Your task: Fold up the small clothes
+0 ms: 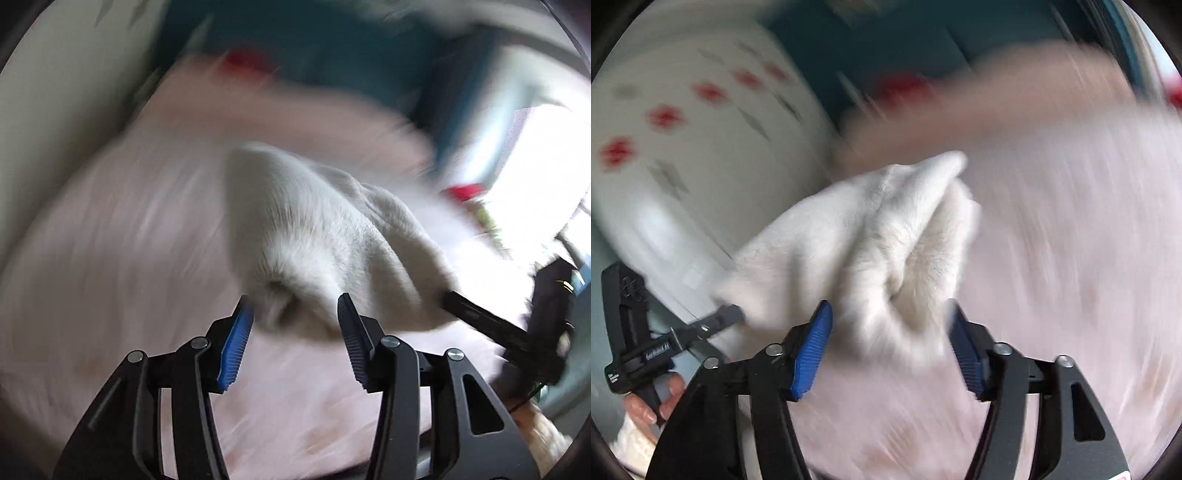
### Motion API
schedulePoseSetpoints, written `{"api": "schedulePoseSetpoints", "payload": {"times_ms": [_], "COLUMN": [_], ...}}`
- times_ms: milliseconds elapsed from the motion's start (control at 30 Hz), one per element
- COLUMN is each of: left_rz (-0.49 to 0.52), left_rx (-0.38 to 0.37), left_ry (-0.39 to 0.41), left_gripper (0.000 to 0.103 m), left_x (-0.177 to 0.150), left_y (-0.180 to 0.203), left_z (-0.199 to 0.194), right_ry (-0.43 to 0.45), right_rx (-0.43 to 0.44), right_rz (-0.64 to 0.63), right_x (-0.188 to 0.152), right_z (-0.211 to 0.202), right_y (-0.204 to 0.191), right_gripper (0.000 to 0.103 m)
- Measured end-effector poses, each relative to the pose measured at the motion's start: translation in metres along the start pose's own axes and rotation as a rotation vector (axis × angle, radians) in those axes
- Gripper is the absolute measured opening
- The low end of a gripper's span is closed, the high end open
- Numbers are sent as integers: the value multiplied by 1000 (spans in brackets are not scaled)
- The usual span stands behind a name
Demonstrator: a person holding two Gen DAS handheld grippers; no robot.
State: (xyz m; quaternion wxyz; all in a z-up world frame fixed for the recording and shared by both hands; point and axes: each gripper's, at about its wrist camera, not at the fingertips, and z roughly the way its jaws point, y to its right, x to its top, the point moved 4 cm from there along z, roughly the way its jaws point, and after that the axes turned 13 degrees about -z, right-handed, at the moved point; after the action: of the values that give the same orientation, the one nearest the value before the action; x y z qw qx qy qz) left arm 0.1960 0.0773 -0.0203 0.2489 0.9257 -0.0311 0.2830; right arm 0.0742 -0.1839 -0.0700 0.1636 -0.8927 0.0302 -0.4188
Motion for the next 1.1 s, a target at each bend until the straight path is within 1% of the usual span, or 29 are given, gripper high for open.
{"api": "schedulePoseSetpoints", "payload": {"times_ms": [33, 67, 133, 200, 233, 267, 300, 333, 367, 400, 433, 467, 500, 533, 567, 633, 667, 700, 733, 767, 800, 867, 933, 967, 1000, 1033, 1100], "left_rz": [-49, -74, -119, -121, -102, -73, -58, -42, -30, -22, -24, -49, -86, -142, -182, -235, -256, -259, -264, -277, -287, -274, -266, -257, -250, -246, -261], "left_rx": [54, 59, 53, 33, 26, 24, 27, 32, 46, 62, 82, 97, 90, 88, 85, 97, 107, 113, 104, 60, 49, 36, 34, 42, 57, 74, 83], "left_ry": [-25, -26, -19, 5, 19, 35, 45, 57, 68, 77, 82, 77, 61, 43, 29, -11, -46, -66, -91, -126, -129, -122, -130, -137, -137, -138, -134], "left_gripper": [43, 43, 44, 45, 46, 47, 50, 54, 57, 65, 71, 72, 73, 74, 75, 75, 75, 66, 50, 43, 39, 30, 29, 30, 31, 35, 36], "left_x": [-18, -26, -34, -32, -34, -28, -21, -10, -3, -3, 0, 4, 7, 8, 6, 3, -1, -5, -10, -16, -19, -22, -30, -36, -41, -45, -49], "left_y": [-29, -41, -53, -44, -36, -27, -18, -11, -5, -9, -12, -23, -31, -43, -54, -71, -80, -81, -84, -84, -83, -77, -75, -77, -79, -81, -82], "left_z": [14, 14, 7, 0, -1, -2, 2, 10, 17, 23, 25, 38, 45, 53, 59, 76, 91, 97, 105, 112, 111, 103, 96, 98, 102, 107, 110], "right_ry": [-51, -73, -89, -103, -94, -78, -68, -65, -82, -120, -150, -185, -201, -199, -196, -236, -253, -263, -262, -274, -265, -239, -209, -237, -322, -348, -315], "right_rx": [-11, -4, -33, -56, -61, -53, -50, -63, -69, -87, -109, -134, -145, -150, -155, -128, -108, -79, -42, -37, -48, -75, -106, -107, -122, -122, -109], "right_rz": [38, 64, 41, -5, -17, -30, -44, -79, -111, -144, -159, -159, -134, -115, -79, -9, 18, 49, 76, 80, 52, -38, -118, -114, -112, -103, -41], "right_x": [-24, -43, -54, -45, -31, -21, -21, -11, -6, -6, -15, -20, -25, -29, -34, -46, -51, -53, -54, -51, -44, -28, -17, -23, -40, -50, -53], "right_z": [9, 8, -2, -7, -6, -4, 5, 13, 26, 40, 47, 58, 64, 63, 67, 85, 96, 104, 111, 116, 113, 100, 83, 90, 109, 118, 113], "right_y": [12, 18, 21, 19, 11, 6, 7, -1, -7, -8, -7, -4, 1, 2, 9, 21, 25, 28, 30, 32, 29, 17, 10, 15, 25, 30, 33], "right_gripper": [41, 41, 41, 41, 41, 41, 41, 41, 41, 43, 51, 58, 67, 72, 75, 75, 73, 50, 33, 30, 23, 22, 21, 22, 24, 33, 43]}}
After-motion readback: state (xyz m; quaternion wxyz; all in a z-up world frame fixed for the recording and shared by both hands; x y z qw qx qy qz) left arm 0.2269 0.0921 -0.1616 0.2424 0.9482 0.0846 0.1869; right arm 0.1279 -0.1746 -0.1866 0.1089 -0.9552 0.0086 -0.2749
